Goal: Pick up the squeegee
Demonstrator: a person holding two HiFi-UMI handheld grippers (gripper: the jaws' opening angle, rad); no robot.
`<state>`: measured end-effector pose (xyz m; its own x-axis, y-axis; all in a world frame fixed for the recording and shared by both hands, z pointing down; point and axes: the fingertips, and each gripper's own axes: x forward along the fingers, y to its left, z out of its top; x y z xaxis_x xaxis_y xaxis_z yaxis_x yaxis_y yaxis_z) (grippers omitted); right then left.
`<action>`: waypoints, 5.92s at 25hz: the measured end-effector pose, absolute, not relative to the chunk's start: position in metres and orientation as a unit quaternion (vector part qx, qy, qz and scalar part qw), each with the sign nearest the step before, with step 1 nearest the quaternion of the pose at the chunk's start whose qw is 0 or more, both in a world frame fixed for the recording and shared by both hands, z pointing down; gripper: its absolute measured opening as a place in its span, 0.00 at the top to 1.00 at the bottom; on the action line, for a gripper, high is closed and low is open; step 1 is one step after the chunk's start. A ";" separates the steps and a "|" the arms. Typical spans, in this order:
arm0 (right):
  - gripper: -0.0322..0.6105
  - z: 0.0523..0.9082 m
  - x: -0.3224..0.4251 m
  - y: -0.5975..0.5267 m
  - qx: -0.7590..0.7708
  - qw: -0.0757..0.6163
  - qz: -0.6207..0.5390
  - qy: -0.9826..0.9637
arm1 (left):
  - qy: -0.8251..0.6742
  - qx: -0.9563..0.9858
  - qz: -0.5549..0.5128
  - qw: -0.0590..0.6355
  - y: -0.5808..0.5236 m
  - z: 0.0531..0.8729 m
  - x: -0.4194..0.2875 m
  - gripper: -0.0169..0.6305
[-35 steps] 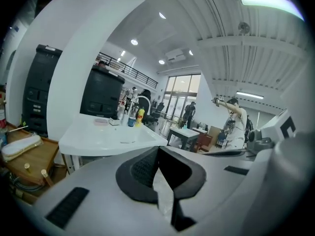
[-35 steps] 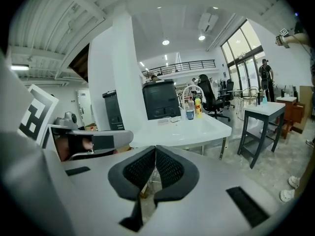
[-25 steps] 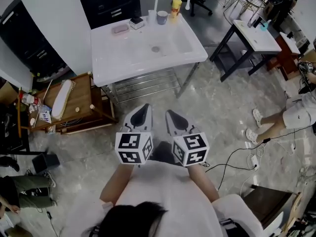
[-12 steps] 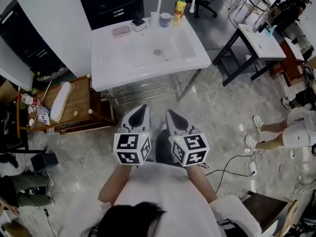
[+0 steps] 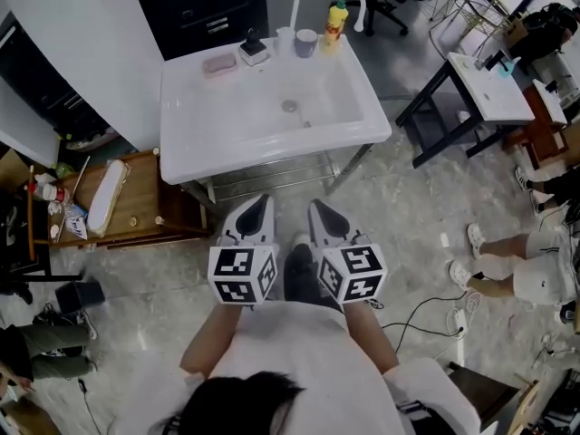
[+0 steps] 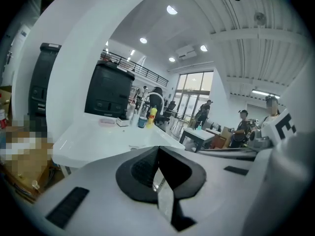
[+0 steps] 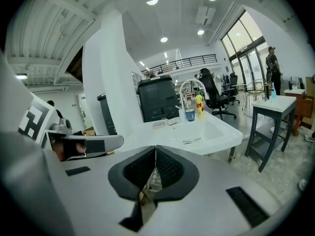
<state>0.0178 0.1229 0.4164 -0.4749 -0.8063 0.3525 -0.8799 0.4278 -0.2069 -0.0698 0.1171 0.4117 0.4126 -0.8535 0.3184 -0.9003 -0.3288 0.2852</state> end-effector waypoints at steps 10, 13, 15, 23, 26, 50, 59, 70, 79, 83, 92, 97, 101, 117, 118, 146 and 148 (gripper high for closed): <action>0.91 0.417 0.024 0.054 0.486 0.106 0.182 -0.848 | -0.551 0.804 0.059 0.215 0.052 0.413 -0.060 0.94; 0.91 0.418 0.029 0.035 0.480 0.106 0.185 -0.851 | -0.554 0.802 0.063 0.215 0.036 0.414 -0.055 0.94; 0.91 0.419 0.032 0.022 0.477 0.107 0.188 -0.852 | -0.556 0.800 0.066 0.216 0.024 0.415 -0.050 0.94; 0.91 0.422 0.046 -0.022 0.459 0.116 0.195 -0.859 | -0.558 0.794 0.080 0.227 -0.015 0.421 -0.026 0.94; 0.91 0.423 0.053 -0.038 0.452 0.121 0.196 -0.862 | -0.560 0.792 0.081 0.230 -0.029 0.422 -0.016 0.94; 0.91 0.440 0.078 -0.106 0.419 0.133 0.197 -0.876 | -0.594 0.764 0.078 0.241 -0.091 0.434 0.010 0.94; 0.91 0.443 0.071 -0.123 0.439 0.131 0.200 -0.866 | -0.593 0.765 0.078 0.238 -0.105 0.436 -0.005 0.94; 0.91 0.453 0.054 -0.169 0.464 0.140 0.208 -0.850 | -0.578 0.772 0.091 0.248 -0.149 0.446 -0.031 0.94; 0.86 0.469 0.032 -0.215 0.461 0.176 0.212 -0.843 | -0.576 0.770 0.089 0.261 -0.193 0.454 -0.054 0.94; 0.70 0.484 0.024 -0.232 0.455 0.193 0.229 -0.838 | -0.576 0.768 0.089 0.264 -0.214 0.457 -0.064 0.94; 0.65 0.520 0.018 -0.271 0.460 0.230 0.263 -0.817 | -0.568 0.768 0.096 0.279 -0.253 0.469 -0.079 0.94; 0.64 0.541 0.015 -0.286 0.456 0.248 0.276 -0.809 | -0.569 0.765 0.107 0.284 -0.269 0.482 -0.087 0.94; 0.64 0.562 0.015 -0.298 0.454 0.270 0.283 -0.800 | -0.569 0.761 0.114 0.291 -0.282 0.492 -0.090 0.94; 0.61 0.649 0.020 -0.316 0.455 0.346 0.315 -0.757 | -0.538 0.761 0.148 0.331 -0.302 0.541 -0.090 0.94; 0.61 0.655 0.020 -0.316 0.453 0.353 0.316 -0.755 | -0.536 0.761 0.150 0.334 -0.302 0.543 -0.089 0.94; 0.59 0.724 0.023 -0.328 0.443 0.402 0.363 -0.714 | -0.509 0.749 0.195 0.378 -0.324 0.604 -0.090 0.94; 0.59 0.726 0.022 -0.328 0.443 0.404 0.364 -0.713 | -0.512 0.746 0.194 0.379 -0.325 0.606 -0.091 0.94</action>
